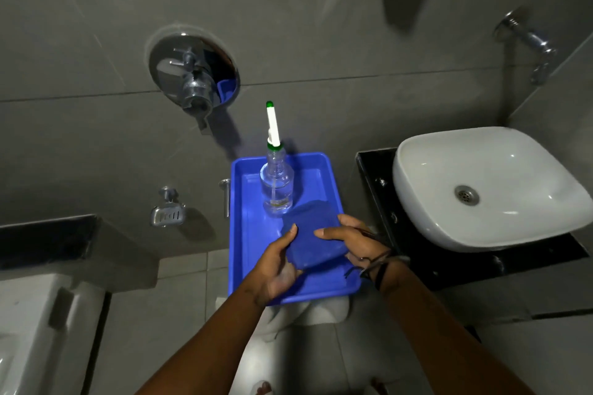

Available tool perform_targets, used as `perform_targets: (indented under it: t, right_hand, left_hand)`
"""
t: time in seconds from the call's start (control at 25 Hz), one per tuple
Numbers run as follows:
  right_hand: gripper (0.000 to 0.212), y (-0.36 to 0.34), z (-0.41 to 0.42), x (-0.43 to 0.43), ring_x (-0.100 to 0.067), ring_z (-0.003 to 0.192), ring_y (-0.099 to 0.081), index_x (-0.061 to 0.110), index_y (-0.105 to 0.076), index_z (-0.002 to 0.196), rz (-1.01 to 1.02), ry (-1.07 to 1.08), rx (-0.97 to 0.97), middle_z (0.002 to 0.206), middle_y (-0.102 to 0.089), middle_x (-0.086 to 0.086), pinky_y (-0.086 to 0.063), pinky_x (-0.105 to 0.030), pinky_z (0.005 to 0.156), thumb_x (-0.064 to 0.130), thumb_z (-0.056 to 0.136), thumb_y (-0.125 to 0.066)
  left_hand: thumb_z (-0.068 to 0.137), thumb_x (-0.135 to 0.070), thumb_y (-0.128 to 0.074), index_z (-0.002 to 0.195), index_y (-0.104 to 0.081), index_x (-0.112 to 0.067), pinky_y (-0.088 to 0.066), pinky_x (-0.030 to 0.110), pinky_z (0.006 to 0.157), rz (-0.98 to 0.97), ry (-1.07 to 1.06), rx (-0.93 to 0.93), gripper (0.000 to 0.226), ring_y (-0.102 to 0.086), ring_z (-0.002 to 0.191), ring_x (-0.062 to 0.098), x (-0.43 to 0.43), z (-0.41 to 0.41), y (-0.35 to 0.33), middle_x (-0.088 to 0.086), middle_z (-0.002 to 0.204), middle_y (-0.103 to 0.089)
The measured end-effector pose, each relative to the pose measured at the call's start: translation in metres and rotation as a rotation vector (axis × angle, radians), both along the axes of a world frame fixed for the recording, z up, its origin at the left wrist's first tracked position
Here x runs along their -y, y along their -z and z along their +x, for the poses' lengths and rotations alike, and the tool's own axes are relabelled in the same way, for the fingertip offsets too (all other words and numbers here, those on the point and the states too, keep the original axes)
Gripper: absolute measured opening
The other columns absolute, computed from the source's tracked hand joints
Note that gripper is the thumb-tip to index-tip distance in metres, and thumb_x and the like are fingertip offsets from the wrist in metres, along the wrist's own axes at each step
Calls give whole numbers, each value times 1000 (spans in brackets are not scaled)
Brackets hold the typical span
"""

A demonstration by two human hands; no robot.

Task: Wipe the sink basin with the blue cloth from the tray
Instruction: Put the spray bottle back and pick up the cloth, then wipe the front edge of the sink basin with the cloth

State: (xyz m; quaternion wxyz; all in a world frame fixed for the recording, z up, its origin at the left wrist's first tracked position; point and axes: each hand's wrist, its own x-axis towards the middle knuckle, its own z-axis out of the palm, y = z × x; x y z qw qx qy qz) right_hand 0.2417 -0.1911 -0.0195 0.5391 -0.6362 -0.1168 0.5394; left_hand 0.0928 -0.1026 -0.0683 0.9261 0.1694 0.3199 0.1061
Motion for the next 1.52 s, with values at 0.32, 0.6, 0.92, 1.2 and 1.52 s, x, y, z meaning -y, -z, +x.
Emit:
perform_targets:
  t: [0.32, 0.6, 0.92, 1.2, 1.52]
  right_hand:
    - [29, 6, 43, 89, -30, 83, -72, 2, -70, 98, -172, 126, 79, 97, -73, -18, -58, -46, 78, 6, 70, -77]
    - [20, -22, 147, 160, -22, 72, -64, 11, -67, 72, -191, 171, 695, 73, -70, -9, -49, -29, 71, 30, 76, -74]
    - [29, -15, 298, 193, -31, 80, -63, 1, -65, 79, -175, 337, 926, 83, -70, -18, -47, -32, 71, 30, 84, -63]
    - [42, 36, 318, 191, -30, 94, -56, 7, -63, 93, -321, 199, 974, 97, -62, -18, -43, -34, 82, 46, 91, -47]
    - [51, 53, 306, 188, -35, 142, -26, 11, -50, 128, -508, 104, 1327, 152, -34, -20, -21, -54, 115, 46, 93, -41]
  left_hand:
    - [88, -6, -60, 134, -52, 5, -61, 40, 75, 68, 74, -126, 48, -72, 89, 31, 75, 66, -20, 23, 115, -67]
    - [88, -6, -69, 125, -61, 2, -56, 40, 82, 406, 84, -447, 39, -66, 104, 35, 129, 123, -4, 24, 121, -68]
    - [88, -31, -66, 146, -43, -4, -33, 45, 115, 1986, 581, -400, 68, -43, 139, 34, 208, 209, 68, 19, 151, -43]
    - [75, -93, -24, 156, 7, -13, 15, 44, 119, 2126, 977, -484, 117, 22, 150, 24, 233, 209, 107, 7, 163, 17]
    - [69, -96, -27, 153, 13, -12, 11, 42, 120, 2071, 1081, -525, 125, 17, 150, 29, 186, 207, 103, 11, 163, 15]
